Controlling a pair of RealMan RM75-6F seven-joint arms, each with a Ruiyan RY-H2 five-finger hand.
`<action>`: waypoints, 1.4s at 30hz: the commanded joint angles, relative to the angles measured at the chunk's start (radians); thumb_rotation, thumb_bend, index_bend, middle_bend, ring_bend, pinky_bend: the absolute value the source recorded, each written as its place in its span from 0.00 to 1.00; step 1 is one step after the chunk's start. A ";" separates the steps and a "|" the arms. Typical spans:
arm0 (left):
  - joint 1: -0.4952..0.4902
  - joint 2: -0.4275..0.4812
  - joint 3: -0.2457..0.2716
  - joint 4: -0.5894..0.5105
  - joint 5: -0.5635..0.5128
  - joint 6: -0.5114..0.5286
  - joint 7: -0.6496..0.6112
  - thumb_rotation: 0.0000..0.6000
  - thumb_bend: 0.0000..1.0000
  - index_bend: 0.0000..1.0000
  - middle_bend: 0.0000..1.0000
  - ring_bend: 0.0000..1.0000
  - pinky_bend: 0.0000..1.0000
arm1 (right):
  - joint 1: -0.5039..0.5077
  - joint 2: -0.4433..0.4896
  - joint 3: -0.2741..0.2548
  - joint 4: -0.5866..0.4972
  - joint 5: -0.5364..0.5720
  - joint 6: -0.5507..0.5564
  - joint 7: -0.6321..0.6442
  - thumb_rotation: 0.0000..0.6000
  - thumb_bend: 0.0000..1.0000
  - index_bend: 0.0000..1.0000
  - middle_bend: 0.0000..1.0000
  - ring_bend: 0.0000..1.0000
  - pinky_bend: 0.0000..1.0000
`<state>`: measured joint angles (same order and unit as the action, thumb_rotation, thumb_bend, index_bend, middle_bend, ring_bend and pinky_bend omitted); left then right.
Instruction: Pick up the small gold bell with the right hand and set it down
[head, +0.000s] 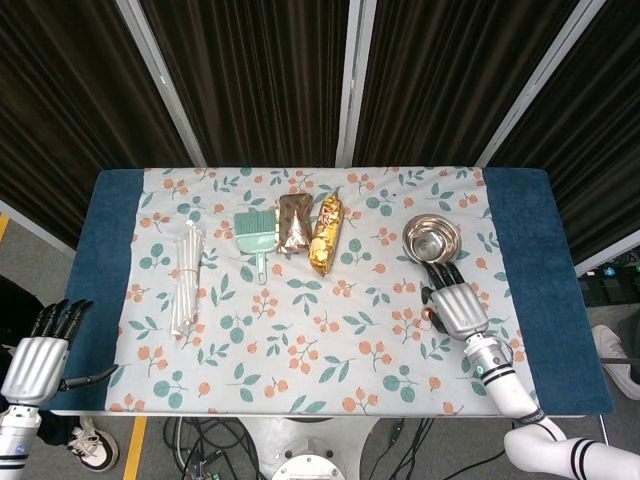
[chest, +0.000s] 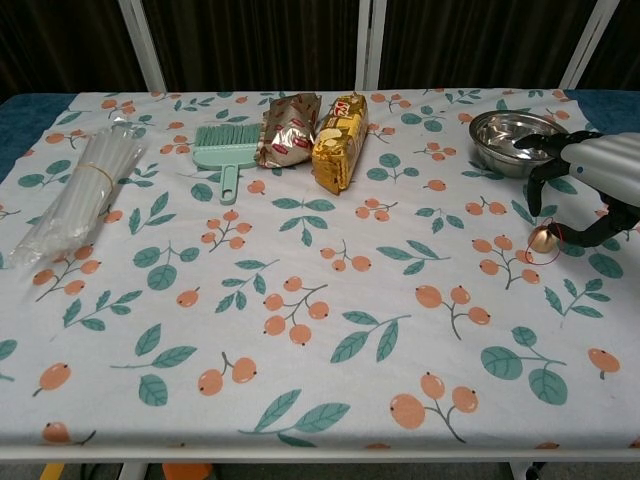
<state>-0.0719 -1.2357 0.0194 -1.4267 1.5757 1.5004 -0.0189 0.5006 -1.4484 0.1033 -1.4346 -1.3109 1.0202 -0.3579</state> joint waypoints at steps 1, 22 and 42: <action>0.000 0.000 0.001 0.001 -0.002 -0.002 0.000 0.30 0.00 0.07 0.08 0.00 0.09 | 0.001 0.000 -0.003 0.000 0.004 -0.001 -0.004 1.00 0.32 0.47 0.00 0.00 0.00; -0.002 0.001 0.002 0.002 -0.001 -0.007 -0.009 0.29 0.00 0.07 0.08 0.00 0.09 | 0.011 -0.001 -0.016 0.001 0.022 -0.001 -0.012 1.00 0.34 0.52 0.02 0.00 0.00; -0.002 0.002 0.004 0.005 -0.005 -0.013 -0.013 0.36 0.00 0.07 0.08 0.00 0.09 | 0.012 -0.011 -0.019 0.012 0.024 0.018 -0.008 1.00 0.34 0.60 0.05 0.00 0.00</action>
<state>-0.0741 -1.2337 0.0233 -1.4225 1.5710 1.4874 -0.0314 0.5126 -1.4584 0.0844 -1.4236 -1.2864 1.0373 -0.3671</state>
